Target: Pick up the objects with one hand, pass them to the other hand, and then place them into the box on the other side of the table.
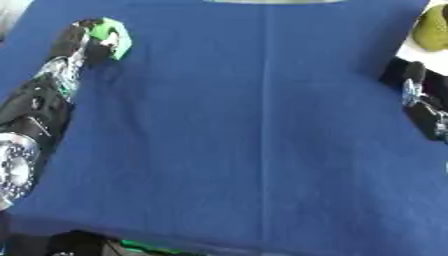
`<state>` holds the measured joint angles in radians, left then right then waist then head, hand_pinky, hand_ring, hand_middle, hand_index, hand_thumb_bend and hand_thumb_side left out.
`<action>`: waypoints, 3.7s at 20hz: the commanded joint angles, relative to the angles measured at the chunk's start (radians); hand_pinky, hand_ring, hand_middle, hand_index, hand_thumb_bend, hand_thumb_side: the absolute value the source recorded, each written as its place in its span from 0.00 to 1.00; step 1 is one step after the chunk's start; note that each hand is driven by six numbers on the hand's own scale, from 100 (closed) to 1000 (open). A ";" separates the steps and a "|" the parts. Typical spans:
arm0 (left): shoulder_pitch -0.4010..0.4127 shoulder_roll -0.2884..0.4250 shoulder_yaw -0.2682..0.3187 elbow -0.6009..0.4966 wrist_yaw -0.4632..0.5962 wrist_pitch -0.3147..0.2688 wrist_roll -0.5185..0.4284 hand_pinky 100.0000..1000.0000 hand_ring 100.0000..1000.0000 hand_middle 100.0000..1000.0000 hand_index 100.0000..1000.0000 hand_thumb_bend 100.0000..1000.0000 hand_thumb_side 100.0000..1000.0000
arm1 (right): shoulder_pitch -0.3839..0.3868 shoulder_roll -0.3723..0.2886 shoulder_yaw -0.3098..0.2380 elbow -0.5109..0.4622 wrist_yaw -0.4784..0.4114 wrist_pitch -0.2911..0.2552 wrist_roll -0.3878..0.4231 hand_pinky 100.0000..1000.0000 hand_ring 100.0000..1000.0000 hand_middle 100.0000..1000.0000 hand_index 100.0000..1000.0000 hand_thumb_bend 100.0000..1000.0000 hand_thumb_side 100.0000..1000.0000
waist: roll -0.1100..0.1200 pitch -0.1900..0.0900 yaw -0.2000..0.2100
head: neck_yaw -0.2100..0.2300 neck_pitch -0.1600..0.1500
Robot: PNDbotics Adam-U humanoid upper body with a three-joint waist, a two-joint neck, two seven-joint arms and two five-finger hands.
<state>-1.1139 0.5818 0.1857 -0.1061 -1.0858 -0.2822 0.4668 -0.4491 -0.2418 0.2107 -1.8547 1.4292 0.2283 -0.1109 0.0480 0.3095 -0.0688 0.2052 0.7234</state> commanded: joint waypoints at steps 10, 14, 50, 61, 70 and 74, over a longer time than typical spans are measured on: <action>0.000 -0.004 -0.164 0.106 0.248 -0.107 0.082 0.59 0.41 0.39 0.65 0.00 0.17 | -0.013 -0.008 -0.005 -0.011 -0.005 0.001 -0.004 0.90 0.67 0.87 0.98 0.00 0.07 | -0.007 -0.013 0.002 | -0.002 -0.025; -0.046 -0.023 -0.168 0.099 0.306 -0.167 0.077 0.55 0.33 0.31 0.58 0.00 0.21 | -0.011 -0.008 -0.006 -0.010 -0.001 0.001 -0.003 0.90 0.66 0.87 0.98 0.00 0.06 | -0.007 -0.018 0.005 | -0.001 -0.018; 0.051 -0.411 -0.139 -0.506 0.519 -0.625 -0.511 0.55 0.32 0.31 0.56 0.00 0.35 | -0.210 -0.095 0.166 0.099 0.052 -0.218 0.292 0.94 0.45 0.96 0.93 0.26 0.33 | 0.013 -0.129 0.156 | -0.220 0.047; 0.037 -0.551 -0.153 -0.544 0.639 -0.600 -0.680 0.55 0.33 0.31 0.56 0.00 0.39 | -0.226 -0.078 0.190 0.123 0.107 -0.241 0.293 0.94 0.45 0.96 0.92 0.34 0.45 | 0.009 -0.127 0.173 | -0.266 0.047; 0.030 -0.622 -0.161 -0.671 0.797 -0.445 -0.840 0.55 0.33 0.31 0.56 0.00 0.41 | -0.234 -0.071 0.200 0.143 0.104 -0.248 0.289 0.94 0.45 0.96 0.92 0.35 0.47 | 0.006 -0.126 0.177 | -0.269 0.047; 0.033 -0.627 -0.167 -0.717 0.869 -0.372 -0.912 0.55 0.33 0.31 0.56 0.00 0.39 | -0.236 -0.069 0.200 0.139 0.111 -0.249 0.281 0.93 0.45 0.95 0.91 0.39 0.48 | 0.006 -0.125 0.176 | -0.268 0.047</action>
<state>-1.0554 -0.0428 0.0267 -0.7792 -0.2475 -0.6684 -0.4211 -0.6707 -0.3121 0.4077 -1.7074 1.5356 -0.0165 0.1721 0.0573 0.2023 0.1062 -0.0631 0.7717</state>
